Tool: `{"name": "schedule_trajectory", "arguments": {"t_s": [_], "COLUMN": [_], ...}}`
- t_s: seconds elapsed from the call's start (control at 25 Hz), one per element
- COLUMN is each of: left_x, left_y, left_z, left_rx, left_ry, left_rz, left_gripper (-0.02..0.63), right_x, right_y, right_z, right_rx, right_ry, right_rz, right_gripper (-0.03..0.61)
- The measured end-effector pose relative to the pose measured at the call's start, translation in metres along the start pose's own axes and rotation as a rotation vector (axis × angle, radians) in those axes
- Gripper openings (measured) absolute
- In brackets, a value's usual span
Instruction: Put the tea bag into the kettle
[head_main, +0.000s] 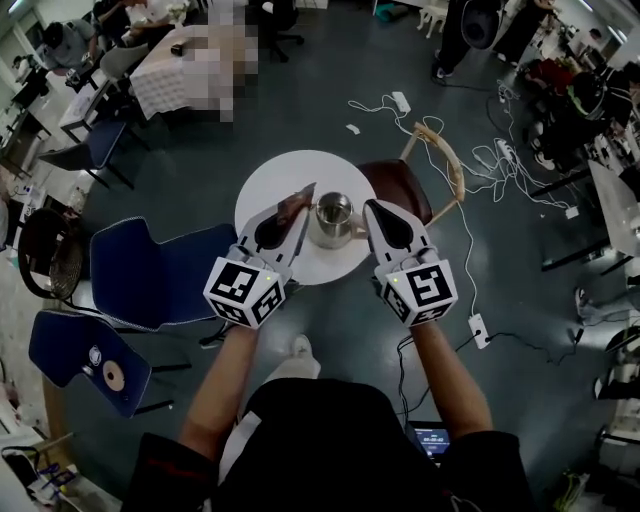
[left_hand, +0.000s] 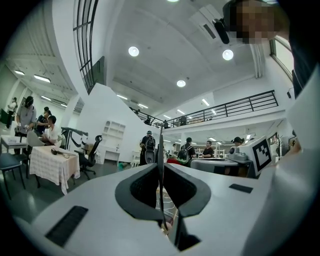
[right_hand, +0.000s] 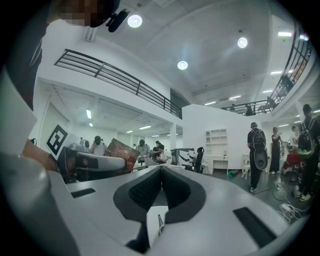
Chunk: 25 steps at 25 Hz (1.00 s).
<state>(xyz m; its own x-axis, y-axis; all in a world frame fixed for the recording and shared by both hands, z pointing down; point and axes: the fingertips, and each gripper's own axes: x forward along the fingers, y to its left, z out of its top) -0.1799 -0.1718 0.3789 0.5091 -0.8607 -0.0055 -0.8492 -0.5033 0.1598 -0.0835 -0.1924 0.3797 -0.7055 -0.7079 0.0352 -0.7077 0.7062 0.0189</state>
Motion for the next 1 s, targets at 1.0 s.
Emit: {"name": "schedule_trajectory", "arguments": {"t_s": [1.0], "left_x": [0.067], "left_y": [0.061], "left_z": [-0.034], "left_rx": [-0.026], "left_ry": [0.12], "left_rz": [-0.106], "left_gripper": [0.037], "right_x": [0.069], "right_y": [-0.048], "right_z": [-0.016], "right_rx": [0.016], "right_ry": [0.043], "right_rz": [-0.099], "right_gripper": [0.018]}}
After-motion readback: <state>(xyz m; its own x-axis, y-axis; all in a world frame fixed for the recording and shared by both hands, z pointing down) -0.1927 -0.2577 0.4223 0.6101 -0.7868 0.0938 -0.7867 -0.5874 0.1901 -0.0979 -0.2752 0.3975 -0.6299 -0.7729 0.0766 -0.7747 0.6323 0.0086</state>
